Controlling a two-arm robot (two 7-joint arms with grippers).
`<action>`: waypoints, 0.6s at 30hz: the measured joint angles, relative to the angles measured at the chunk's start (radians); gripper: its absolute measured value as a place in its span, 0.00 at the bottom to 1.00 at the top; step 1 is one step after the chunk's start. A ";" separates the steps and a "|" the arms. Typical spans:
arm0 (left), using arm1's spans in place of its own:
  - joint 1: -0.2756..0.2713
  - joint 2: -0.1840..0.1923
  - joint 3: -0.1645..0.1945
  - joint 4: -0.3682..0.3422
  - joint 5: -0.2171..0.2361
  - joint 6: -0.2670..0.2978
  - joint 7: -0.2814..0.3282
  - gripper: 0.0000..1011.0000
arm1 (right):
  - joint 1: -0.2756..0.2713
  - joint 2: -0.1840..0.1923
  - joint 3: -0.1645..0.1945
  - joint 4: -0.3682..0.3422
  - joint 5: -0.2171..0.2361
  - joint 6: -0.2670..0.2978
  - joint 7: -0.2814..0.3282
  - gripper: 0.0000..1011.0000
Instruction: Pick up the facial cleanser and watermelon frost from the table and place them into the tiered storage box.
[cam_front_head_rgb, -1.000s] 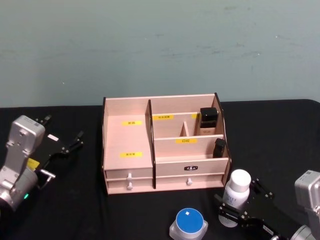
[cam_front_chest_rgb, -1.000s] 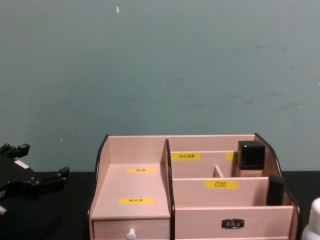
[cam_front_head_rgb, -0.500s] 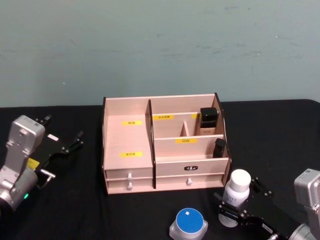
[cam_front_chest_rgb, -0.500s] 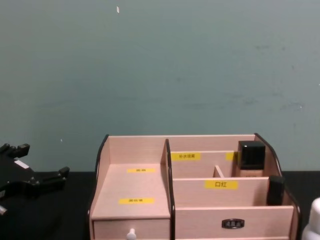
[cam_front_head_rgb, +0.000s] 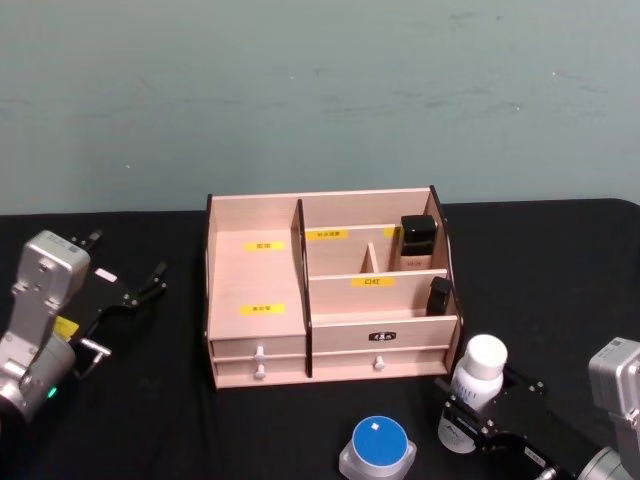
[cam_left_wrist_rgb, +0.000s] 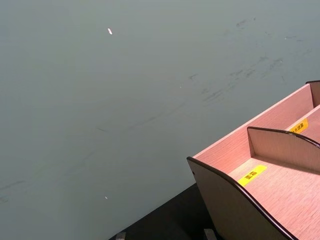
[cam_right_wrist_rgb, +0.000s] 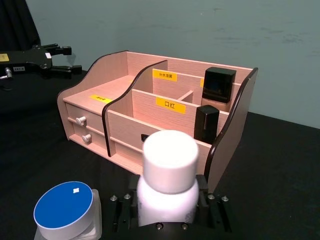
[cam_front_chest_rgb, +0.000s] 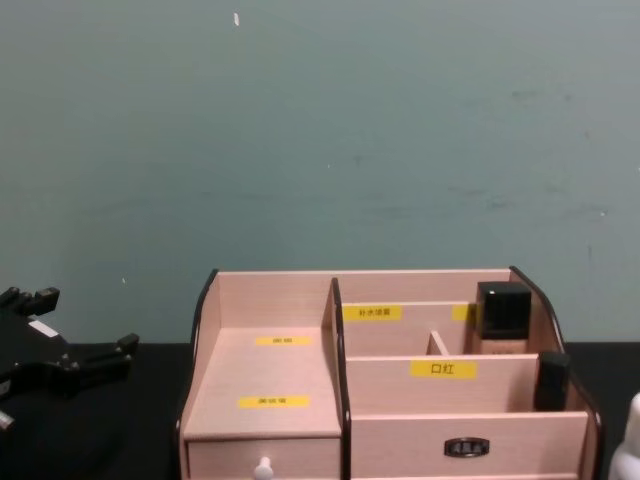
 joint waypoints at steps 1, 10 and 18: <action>0.000 0.000 0.000 0.000 0.000 0.000 0.000 1.00 | 0.000 0.000 0.000 0.000 0.000 0.000 0.000 0.65; 0.000 0.000 0.000 0.000 0.000 0.000 0.000 1.00 | -0.001 0.001 0.000 -0.001 0.000 0.000 -0.001 0.59; 0.000 0.000 0.000 0.000 0.000 0.000 0.000 1.00 | -0.001 0.001 0.000 -0.001 0.000 0.000 -0.001 0.59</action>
